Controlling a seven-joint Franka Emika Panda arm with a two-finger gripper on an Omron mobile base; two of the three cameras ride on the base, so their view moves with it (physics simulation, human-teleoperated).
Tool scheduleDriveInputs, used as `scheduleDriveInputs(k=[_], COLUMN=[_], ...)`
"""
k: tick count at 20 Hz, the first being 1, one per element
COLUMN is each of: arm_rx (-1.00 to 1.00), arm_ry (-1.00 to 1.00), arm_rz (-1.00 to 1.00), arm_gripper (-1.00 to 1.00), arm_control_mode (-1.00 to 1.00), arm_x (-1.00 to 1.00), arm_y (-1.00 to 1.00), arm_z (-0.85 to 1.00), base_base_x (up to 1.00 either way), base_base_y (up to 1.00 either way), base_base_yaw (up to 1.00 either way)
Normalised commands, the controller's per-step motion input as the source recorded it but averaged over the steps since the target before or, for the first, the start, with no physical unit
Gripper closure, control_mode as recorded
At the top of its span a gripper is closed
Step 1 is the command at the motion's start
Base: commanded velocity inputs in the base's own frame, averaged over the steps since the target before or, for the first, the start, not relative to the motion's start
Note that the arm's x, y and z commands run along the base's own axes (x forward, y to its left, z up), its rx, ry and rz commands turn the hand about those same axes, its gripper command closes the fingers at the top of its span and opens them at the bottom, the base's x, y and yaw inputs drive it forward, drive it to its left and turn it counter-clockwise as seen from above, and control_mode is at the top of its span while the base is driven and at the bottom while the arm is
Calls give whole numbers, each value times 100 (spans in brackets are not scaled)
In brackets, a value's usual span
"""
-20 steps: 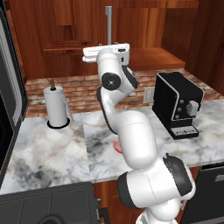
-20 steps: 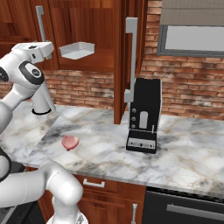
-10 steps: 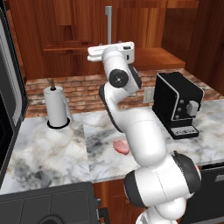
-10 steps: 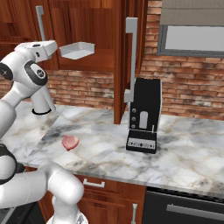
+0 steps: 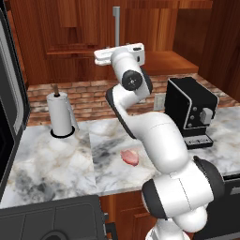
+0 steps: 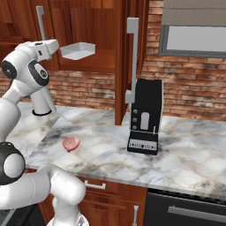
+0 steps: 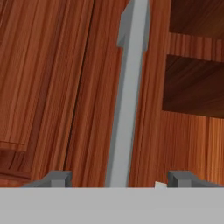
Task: Retrieve the tupperware from the cabinet, then place the raw meat into the tupperware to avoid contamination.
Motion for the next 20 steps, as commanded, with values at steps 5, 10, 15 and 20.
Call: scheduleDriveInputs(k=[5, 10, 15, 20], arm_rx=[0, 0, 0, 0], arm_ry=[3, 2, 0, 0], arm_rz=[2, 0, 0, 0], arm_gripper=[100, 100, 100, 100], arm_control_mode=[-100, -100, -100, -100], arm_x=[34, 20, 11, 13], arm_y=[0, -8, -18, -28], arm_z=[-15, -8, -3, -2], base_base_x=[0, 0, 0, 0], base_base_y=[0, 0, 0, 0], base_base_yaw=[0, 0, 0, 0])
